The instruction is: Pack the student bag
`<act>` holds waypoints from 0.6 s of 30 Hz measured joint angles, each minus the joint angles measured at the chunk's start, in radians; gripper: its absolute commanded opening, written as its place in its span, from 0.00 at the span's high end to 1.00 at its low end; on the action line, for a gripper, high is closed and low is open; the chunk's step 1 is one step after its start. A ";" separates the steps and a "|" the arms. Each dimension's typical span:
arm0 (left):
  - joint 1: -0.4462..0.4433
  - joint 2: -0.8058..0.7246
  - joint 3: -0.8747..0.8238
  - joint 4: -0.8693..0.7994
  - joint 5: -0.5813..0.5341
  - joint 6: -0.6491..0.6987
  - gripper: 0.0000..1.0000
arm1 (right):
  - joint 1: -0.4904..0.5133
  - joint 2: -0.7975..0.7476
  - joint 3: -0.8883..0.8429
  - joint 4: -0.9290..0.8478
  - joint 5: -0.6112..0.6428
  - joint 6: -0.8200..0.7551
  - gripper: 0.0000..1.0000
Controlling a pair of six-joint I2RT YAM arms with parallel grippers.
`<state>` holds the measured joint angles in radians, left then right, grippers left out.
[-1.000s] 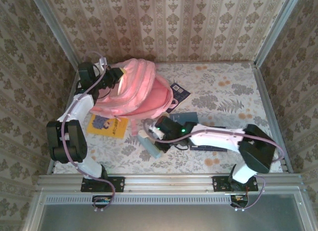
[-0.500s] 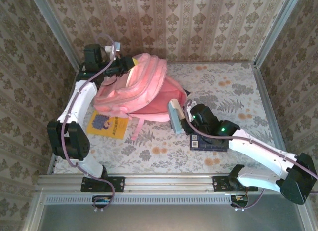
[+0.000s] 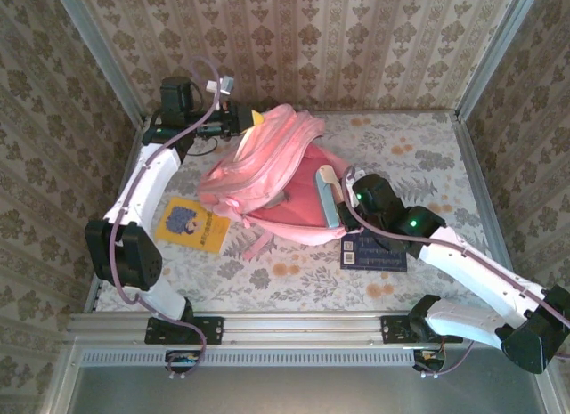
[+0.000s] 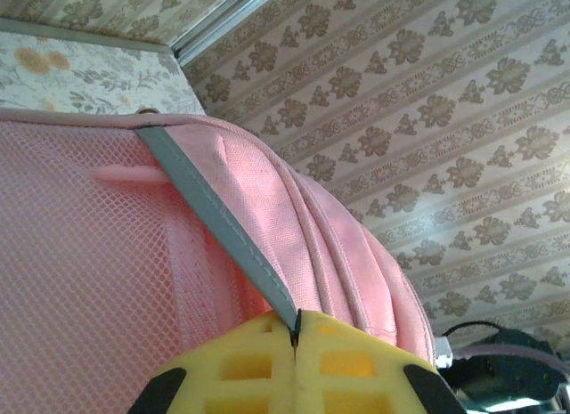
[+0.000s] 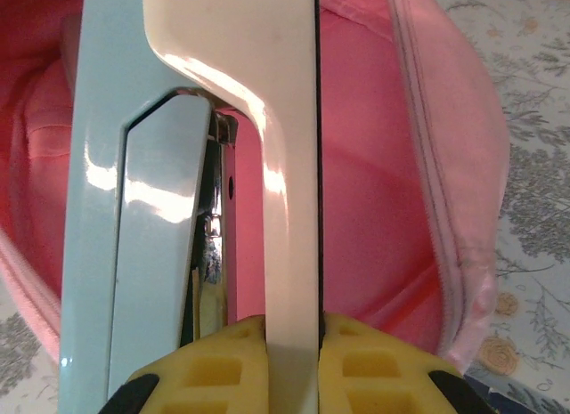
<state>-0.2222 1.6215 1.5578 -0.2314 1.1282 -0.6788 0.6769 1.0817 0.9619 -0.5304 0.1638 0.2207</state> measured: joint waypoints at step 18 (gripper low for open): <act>-0.038 -0.076 -0.104 0.070 0.044 0.052 1.00 | -0.006 0.481 0.232 0.122 -0.366 0.401 1.00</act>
<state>-0.2604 1.5452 1.4540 -0.1612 1.1721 -0.6270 0.6708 1.5631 1.1938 -0.4088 -0.2024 0.6216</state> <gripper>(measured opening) 0.050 0.143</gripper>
